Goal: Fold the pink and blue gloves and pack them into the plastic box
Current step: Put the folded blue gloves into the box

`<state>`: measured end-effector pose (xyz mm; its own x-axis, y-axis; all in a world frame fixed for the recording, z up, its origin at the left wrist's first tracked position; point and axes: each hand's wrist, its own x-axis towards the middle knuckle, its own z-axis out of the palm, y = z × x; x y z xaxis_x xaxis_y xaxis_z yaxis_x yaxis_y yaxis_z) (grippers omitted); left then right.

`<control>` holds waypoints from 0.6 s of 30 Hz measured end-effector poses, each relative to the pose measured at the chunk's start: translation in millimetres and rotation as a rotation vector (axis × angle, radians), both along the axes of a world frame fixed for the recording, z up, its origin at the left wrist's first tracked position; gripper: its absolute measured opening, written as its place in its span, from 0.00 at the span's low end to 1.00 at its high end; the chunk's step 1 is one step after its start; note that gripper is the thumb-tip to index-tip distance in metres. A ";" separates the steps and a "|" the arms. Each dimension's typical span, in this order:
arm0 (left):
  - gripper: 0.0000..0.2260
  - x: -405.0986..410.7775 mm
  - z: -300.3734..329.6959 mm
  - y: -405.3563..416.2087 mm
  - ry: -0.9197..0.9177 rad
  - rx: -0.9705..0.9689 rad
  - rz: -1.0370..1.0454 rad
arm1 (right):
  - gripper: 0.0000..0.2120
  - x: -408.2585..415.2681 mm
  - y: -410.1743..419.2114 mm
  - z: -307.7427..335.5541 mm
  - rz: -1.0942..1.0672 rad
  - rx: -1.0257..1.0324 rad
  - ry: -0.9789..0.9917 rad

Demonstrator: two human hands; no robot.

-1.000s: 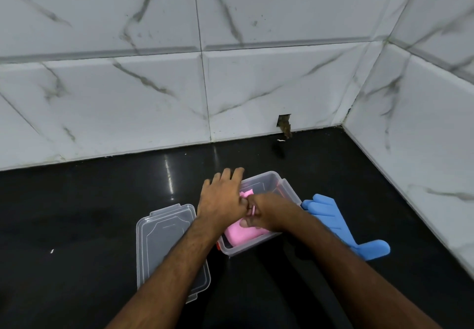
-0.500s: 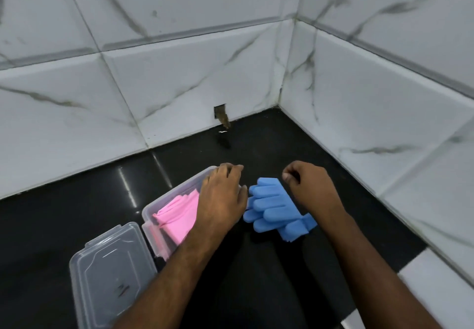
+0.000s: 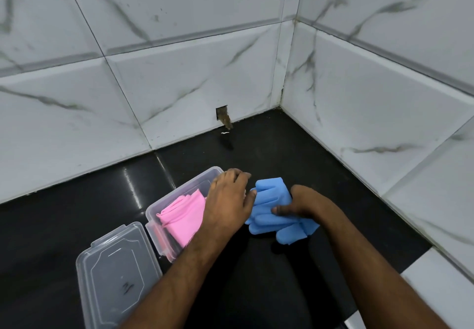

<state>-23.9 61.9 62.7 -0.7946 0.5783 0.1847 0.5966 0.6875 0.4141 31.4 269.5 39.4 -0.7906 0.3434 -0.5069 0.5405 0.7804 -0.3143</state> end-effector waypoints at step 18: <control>0.48 -1.4 40.3 -44.7 -1.446 1.137 0.109 | 0.20 8.1 -88.0 105.1 0.451 0.636 0.971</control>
<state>-25.4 17.1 103.0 -0.6898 0.6184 -0.3764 -0.6273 -0.2509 0.7373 39.4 181.5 144.5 -0.8562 -0.0855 0.5095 -0.0593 0.9960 0.0676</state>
